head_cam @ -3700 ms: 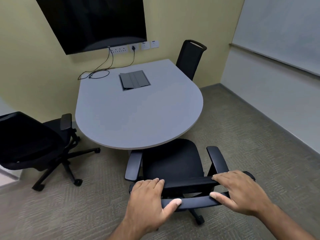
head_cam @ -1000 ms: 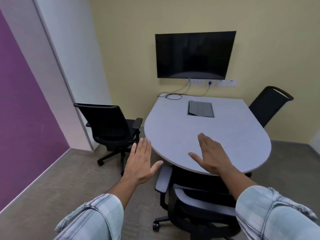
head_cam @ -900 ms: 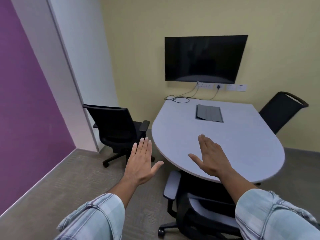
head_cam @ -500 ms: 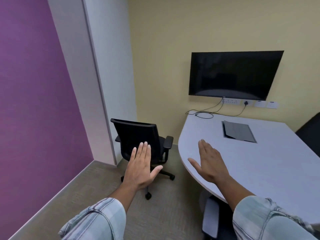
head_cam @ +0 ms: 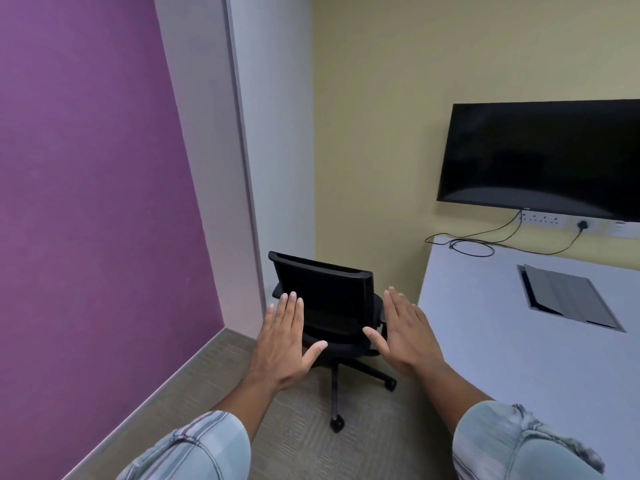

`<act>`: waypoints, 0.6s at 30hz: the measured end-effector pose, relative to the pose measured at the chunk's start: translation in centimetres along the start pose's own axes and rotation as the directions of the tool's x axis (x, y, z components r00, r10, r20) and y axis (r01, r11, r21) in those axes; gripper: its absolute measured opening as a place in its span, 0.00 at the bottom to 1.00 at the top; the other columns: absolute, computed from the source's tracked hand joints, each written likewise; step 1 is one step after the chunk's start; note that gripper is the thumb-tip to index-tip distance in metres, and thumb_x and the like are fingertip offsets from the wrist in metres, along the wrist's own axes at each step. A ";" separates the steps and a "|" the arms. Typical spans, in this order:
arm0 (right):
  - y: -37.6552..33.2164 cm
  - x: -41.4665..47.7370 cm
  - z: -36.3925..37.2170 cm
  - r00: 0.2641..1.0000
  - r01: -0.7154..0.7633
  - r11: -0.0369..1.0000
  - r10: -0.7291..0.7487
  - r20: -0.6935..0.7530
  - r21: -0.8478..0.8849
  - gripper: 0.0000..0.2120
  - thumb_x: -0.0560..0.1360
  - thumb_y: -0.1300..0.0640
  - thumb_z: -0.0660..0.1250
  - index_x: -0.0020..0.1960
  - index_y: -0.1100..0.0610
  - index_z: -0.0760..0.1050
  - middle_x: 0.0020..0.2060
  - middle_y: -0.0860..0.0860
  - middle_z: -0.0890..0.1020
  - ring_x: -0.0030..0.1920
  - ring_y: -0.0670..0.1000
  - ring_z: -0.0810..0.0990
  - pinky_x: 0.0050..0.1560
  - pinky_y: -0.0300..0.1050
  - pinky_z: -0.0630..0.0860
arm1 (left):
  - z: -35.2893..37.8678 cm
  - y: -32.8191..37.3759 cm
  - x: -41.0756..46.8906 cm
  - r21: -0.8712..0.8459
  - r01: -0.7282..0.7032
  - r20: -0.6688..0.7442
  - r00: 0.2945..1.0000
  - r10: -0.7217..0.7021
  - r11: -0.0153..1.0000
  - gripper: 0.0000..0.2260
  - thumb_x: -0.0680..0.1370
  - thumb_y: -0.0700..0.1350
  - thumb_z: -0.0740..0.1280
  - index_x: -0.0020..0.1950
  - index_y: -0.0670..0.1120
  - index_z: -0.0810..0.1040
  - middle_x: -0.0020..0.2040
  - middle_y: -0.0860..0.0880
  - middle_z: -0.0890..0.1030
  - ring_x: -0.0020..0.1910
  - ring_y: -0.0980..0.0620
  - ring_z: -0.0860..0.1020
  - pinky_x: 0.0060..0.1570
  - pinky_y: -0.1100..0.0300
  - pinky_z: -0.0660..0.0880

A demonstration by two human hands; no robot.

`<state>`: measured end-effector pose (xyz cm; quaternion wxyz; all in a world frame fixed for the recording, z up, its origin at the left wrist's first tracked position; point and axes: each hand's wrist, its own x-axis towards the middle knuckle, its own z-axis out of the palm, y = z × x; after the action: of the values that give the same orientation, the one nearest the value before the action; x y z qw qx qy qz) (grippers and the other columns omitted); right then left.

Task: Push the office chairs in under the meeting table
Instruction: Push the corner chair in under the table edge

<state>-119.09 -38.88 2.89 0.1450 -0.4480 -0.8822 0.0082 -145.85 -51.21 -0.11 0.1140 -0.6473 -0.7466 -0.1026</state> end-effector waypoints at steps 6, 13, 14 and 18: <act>-0.4 10.7 5.1 1.000 0.004 1.000 -0.004 0.021 -0.001 0.45 0.84 0.27 0.42 0.88 0.59 0.45 0.88 0.58 0.51 0.87 0.58 0.50 0.87 0.58 0.52 | 4.3 -6.0 7.3 0.028 0.015 0.055 0.998 -0.016 0.999 0.46 0.82 0.76 0.38 0.88 0.44 0.35 0.88 0.42 0.33 0.87 0.45 0.32 0.85 0.47 0.30; -0.5 23.3 8.1 0.999 -0.005 1.000 0.005 0.054 0.002 0.49 0.81 0.24 0.36 0.87 0.61 0.47 0.87 0.60 0.53 0.87 0.60 0.53 0.86 0.60 0.54 | 6.9 -11.4 18.0 0.031 0.026 0.101 0.994 -0.029 0.999 0.46 0.81 0.75 0.35 0.88 0.43 0.35 0.88 0.42 0.36 0.88 0.44 0.35 0.87 0.45 0.36; -0.6 24.5 8.5 0.997 -0.008 1.000 0.008 0.077 -0.003 0.50 0.81 0.24 0.35 0.87 0.61 0.47 0.87 0.60 0.54 0.87 0.60 0.53 0.86 0.60 0.54 | 7.3 -12.1 18.9 0.026 0.021 0.128 0.991 -0.025 0.999 0.46 0.81 0.75 0.35 0.88 0.42 0.36 0.88 0.42 0.37 0.88 0.44 0.37 0.87 0.44 0.37; -0.5 29.3 11.0 0.998 -0.015 0.999 0.018 0.065 -0.048 0.50 0.81 0.24 0.38 0.87 0.61 0.48 0.87 0.60 0.55 0.86 0.60 0.55 0.86 0.60 0.55 | 9.1 -15.3 24.1 0.002 0.002 0.108 0.994 -0.003 1.000 0.47 0.82 0.75 0.36 0.89 0.42 0.44 0.90 0.41 0.46 0.89 0.43 0.42 0.87 0.44 0.39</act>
<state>-138.67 -14.72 -0.26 0.1055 -0.4581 -0.8826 0.0031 -164.62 -27.90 -1.62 0.0739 -0.6509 -0.7526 -0.0668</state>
